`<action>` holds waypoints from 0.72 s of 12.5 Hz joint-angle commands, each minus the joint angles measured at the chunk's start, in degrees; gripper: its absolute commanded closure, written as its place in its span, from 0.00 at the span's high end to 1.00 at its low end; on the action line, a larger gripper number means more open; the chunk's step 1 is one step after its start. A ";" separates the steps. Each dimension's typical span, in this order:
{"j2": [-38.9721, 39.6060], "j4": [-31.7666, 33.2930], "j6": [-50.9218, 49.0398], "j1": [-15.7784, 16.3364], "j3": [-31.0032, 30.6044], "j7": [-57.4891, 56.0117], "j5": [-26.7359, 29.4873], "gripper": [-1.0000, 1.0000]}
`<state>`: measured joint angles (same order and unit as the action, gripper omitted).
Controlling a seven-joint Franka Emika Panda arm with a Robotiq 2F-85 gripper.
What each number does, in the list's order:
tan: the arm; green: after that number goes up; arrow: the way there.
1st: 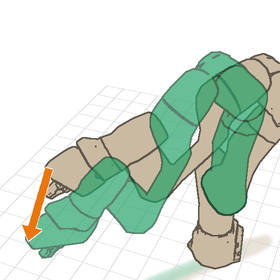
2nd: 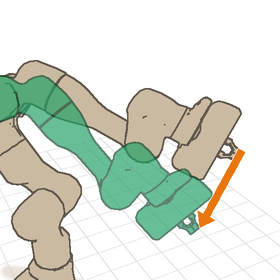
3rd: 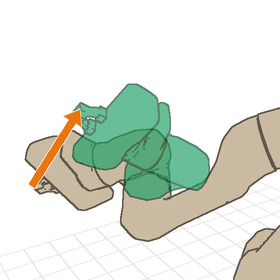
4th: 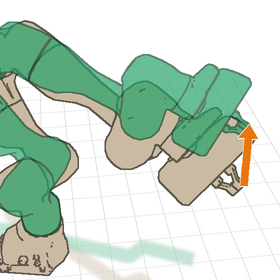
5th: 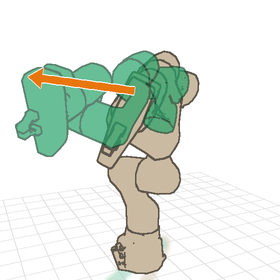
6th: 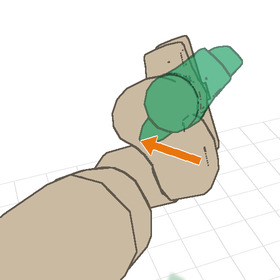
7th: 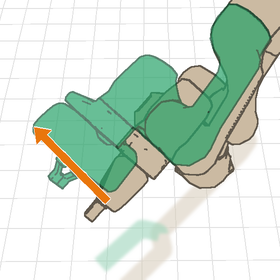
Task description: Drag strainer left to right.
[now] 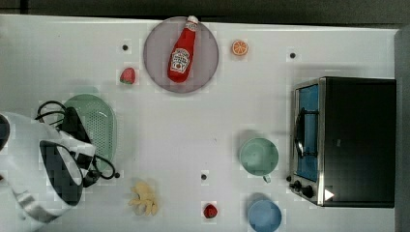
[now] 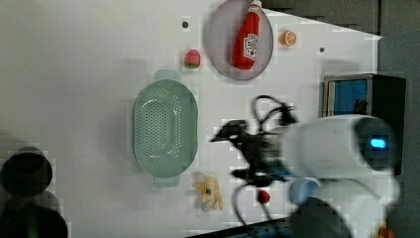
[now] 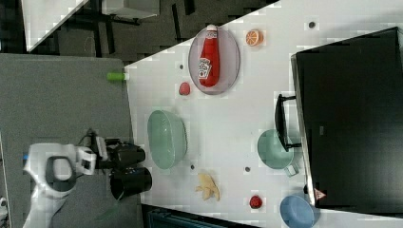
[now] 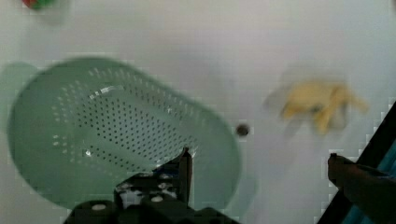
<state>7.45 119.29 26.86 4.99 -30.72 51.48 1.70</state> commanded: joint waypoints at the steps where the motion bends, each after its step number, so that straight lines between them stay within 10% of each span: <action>1: 3.61 -0.15 8.08 -1.75 -1.38 19.61 -2.54 1.00; 9: 24.63 0.52 32.06 -0.15 2.61 22.24 -5.23 1.00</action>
<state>32.65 119.85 57.30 5.57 -27.42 70.33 -3.62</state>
